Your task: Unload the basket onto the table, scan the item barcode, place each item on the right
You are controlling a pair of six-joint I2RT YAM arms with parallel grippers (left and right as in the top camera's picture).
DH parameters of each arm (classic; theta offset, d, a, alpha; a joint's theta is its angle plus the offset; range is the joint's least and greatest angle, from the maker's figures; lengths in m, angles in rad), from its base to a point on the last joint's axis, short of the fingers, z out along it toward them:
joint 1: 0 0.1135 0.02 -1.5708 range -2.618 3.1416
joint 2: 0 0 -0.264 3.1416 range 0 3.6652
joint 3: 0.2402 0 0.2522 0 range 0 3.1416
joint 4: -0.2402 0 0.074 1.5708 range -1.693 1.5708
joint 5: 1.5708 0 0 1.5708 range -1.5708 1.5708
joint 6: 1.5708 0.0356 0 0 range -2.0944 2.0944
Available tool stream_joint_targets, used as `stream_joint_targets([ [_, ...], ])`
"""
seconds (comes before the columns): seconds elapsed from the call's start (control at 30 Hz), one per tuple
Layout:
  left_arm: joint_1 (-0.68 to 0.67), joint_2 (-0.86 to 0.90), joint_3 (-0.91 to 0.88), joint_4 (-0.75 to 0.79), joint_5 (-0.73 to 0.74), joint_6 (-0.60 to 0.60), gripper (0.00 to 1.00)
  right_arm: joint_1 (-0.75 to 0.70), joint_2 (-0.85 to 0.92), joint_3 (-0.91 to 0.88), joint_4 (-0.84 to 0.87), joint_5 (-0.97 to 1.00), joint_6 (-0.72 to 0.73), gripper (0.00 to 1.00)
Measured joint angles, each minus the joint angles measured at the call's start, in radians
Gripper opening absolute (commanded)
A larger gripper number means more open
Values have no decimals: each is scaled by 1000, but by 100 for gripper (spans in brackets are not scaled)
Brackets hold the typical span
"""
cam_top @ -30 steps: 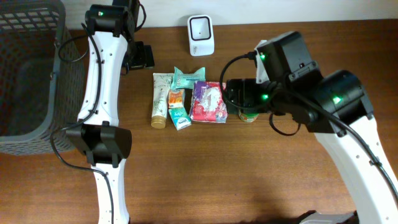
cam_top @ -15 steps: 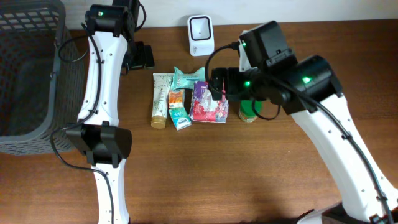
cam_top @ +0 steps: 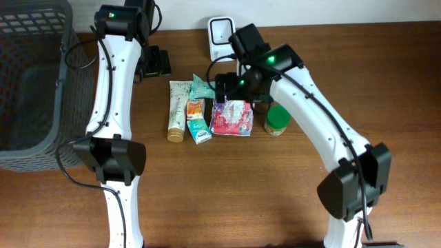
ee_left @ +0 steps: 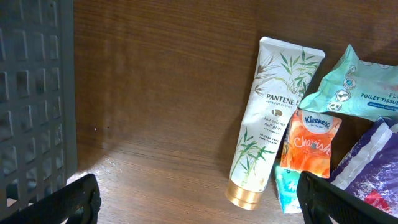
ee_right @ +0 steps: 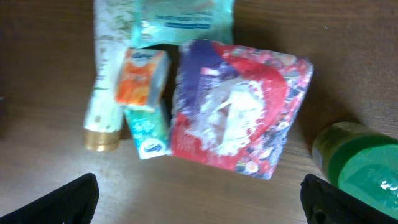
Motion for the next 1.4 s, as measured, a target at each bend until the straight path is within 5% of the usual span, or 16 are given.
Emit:
stream_joint_targets([
  [0.57, 0, 0, 0, 0, 0, 0, 99, -225, 17, -17, -262, 108, -2, 99],
  [1.4, 0, 0, 0, 0, 0, 0, 99, -225, 17, -308, 20, 72, -6, 99],
])
